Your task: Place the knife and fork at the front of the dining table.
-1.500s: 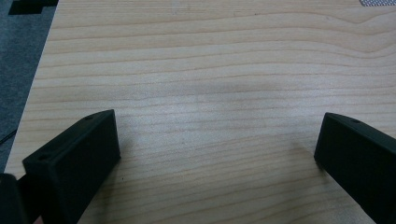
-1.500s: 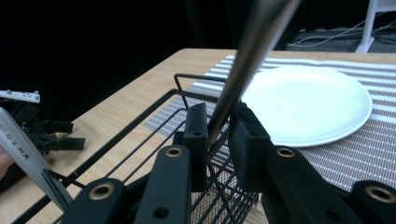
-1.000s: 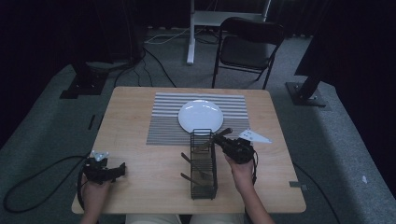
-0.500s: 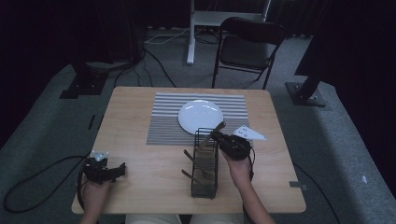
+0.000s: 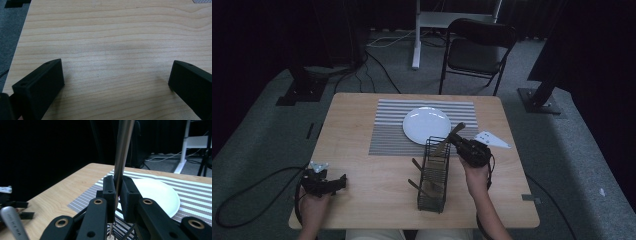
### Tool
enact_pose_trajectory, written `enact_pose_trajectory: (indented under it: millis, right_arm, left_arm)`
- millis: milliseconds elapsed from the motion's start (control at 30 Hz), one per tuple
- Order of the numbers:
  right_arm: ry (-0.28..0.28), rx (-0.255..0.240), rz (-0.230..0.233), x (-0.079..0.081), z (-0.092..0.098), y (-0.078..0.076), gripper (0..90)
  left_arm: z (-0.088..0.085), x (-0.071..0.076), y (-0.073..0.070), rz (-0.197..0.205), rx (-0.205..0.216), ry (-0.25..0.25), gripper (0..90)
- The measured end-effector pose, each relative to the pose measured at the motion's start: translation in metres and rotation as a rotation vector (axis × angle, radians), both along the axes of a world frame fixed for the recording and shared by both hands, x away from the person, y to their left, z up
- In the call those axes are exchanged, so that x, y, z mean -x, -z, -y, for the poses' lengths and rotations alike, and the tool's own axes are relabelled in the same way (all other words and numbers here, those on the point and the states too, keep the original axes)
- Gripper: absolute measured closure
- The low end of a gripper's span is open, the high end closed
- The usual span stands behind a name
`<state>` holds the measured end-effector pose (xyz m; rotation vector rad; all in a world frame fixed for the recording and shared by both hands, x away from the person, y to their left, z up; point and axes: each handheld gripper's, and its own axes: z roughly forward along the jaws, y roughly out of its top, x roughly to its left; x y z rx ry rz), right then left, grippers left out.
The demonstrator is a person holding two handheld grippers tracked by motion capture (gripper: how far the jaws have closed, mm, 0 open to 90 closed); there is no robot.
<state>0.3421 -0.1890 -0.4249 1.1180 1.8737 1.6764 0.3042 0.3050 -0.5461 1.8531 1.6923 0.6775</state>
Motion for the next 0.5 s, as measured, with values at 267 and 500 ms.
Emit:
enact_pose_trajectory:
  millis: [267, 500]
  right_arm:
    - [-0.011, -0.045, 0.024, 0.004, 0.013, -0.014, 83.4]
    - [-0.007, -0.076, 0.057, 0.008, 0.023, -0.028, 83.4]
  left_arm:
    - [0.0, 0.0, 0.0, -0.002, -0.001, 0.001, 0.0]
    - [0.0, 0.0, 0.0, -0.003, -0.002, 0.002, 0.0]
